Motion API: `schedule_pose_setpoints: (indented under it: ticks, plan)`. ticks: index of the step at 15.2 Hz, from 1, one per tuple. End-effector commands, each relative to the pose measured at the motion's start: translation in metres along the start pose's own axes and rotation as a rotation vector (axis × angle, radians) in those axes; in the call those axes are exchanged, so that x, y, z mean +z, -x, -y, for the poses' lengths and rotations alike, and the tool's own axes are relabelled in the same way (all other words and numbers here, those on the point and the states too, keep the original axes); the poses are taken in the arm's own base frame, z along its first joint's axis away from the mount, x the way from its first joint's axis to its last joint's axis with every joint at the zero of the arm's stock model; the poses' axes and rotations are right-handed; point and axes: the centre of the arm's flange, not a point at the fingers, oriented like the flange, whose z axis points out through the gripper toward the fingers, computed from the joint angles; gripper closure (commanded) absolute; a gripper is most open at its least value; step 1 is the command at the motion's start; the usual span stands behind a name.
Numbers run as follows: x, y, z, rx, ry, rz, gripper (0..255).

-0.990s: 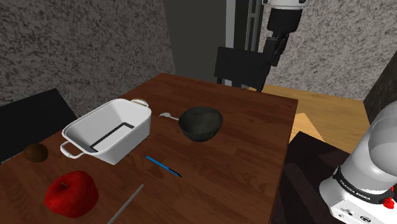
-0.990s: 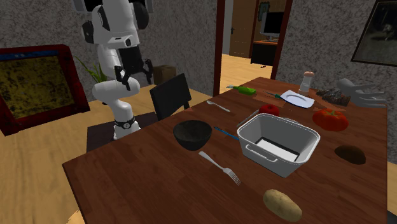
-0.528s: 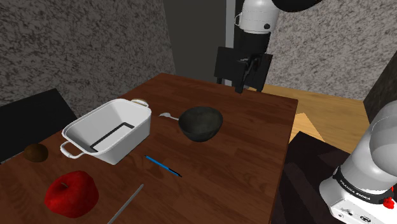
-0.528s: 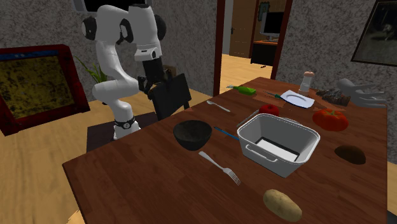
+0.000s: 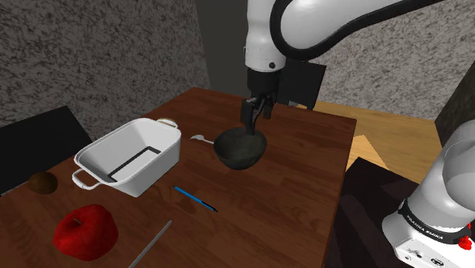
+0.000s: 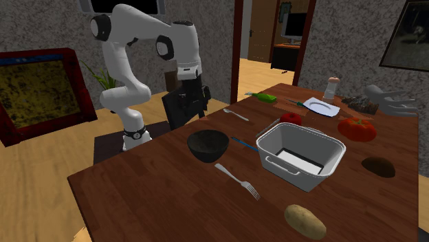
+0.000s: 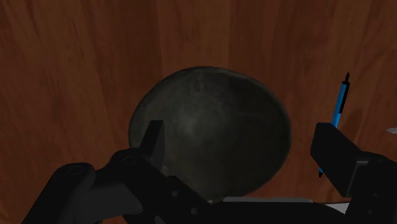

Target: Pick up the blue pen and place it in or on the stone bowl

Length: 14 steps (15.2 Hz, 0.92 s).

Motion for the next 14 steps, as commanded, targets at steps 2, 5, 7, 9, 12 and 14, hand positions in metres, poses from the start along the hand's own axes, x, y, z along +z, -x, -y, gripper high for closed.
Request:
schedule_pose_setpoints:
  ticks: [2,5,7,9,12,14]
  plan:
    - [0.021,-0.02,0.026,-0.007,0.002,-0.002,0]
    - [0.043,-0.041,0.052,-0.015,0.005,-0.004,0]
    - [0.057,-0.054,0.07,-0.02,0.007,-0.004,0]
    - [0.071,-0.068,0.088,-0.025,0.01,-0.005,0]
    - [0.093,-0.088,0.115,-0.033,0.013,-0.007,0]
    - [0.107,-0.101,0.132,-0.038,0.015,-0.008,0]
